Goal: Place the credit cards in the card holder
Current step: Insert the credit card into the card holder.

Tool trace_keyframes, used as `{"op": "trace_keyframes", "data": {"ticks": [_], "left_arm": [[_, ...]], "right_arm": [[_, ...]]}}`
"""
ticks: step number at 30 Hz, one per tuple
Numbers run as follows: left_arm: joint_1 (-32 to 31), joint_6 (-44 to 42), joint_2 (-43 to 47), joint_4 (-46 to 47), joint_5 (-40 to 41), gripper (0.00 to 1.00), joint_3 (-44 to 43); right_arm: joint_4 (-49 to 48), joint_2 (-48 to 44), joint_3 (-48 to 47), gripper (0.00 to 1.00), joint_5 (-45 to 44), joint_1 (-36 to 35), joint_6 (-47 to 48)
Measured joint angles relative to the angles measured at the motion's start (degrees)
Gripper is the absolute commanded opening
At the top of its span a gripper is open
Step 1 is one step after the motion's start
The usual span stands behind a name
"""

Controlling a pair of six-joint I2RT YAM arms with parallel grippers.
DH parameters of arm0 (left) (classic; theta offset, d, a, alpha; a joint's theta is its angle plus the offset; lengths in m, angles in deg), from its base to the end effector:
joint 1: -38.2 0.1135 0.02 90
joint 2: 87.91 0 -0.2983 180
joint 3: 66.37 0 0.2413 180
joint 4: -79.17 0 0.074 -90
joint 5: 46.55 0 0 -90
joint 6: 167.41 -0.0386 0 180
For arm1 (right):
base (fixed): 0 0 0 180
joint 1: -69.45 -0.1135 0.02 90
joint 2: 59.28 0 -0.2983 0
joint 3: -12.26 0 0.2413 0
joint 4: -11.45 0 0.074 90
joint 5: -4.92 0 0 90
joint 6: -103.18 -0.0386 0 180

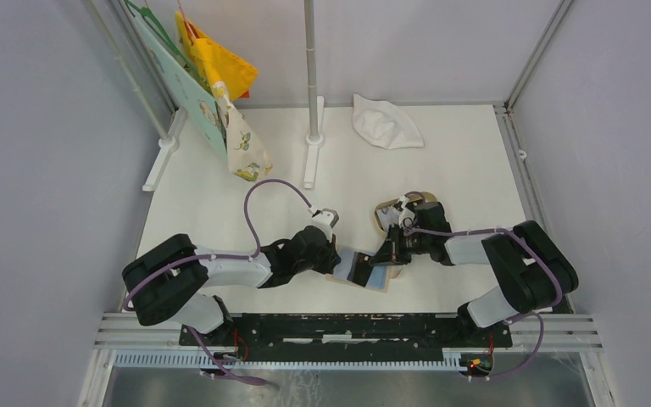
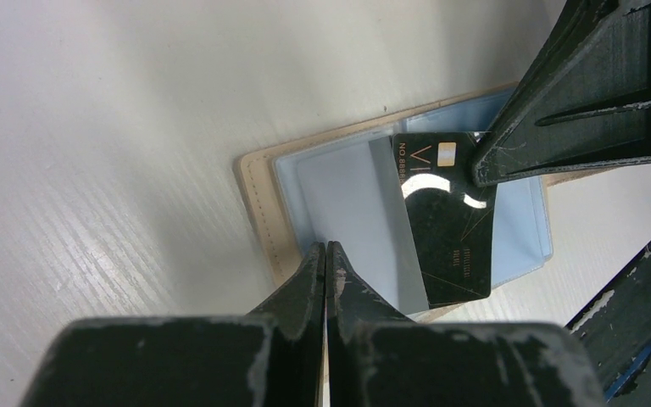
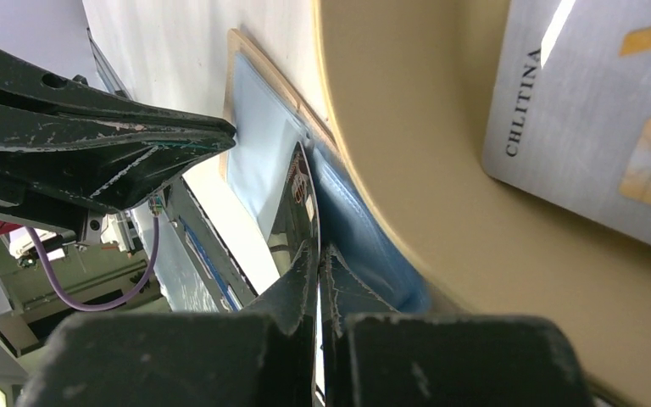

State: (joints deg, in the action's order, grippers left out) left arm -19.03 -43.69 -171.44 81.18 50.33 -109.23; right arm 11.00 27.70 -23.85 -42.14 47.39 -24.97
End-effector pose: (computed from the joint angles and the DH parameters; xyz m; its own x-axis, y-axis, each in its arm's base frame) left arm 0.1431 -0.2137 0.1825 -0.7166 0.0949 -0.6910 0.4645 0.8040 -0.3712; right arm 0.1956 0.1076 0.1454 -0.9801 0.0908 -0.1767 -0.0913 0.5842 0.8065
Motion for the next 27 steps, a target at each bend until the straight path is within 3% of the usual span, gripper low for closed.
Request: {"op": "trace_keyframes", "data": {"ticks": [14,27], "left_arm": [[0.0,-0.6,0.0,0.0,-0.4,0.02,-0.1],[0.0,-0.7,1.1,0.5,-1.5,0.05,-0.1]], "right_arm": [[-2.4,1.8,-0.7,0.0,0.7,0.0,-0.7],[-1.0,-3.1,2.3,0.01,-2.4,-0.3,-1.5]]}}
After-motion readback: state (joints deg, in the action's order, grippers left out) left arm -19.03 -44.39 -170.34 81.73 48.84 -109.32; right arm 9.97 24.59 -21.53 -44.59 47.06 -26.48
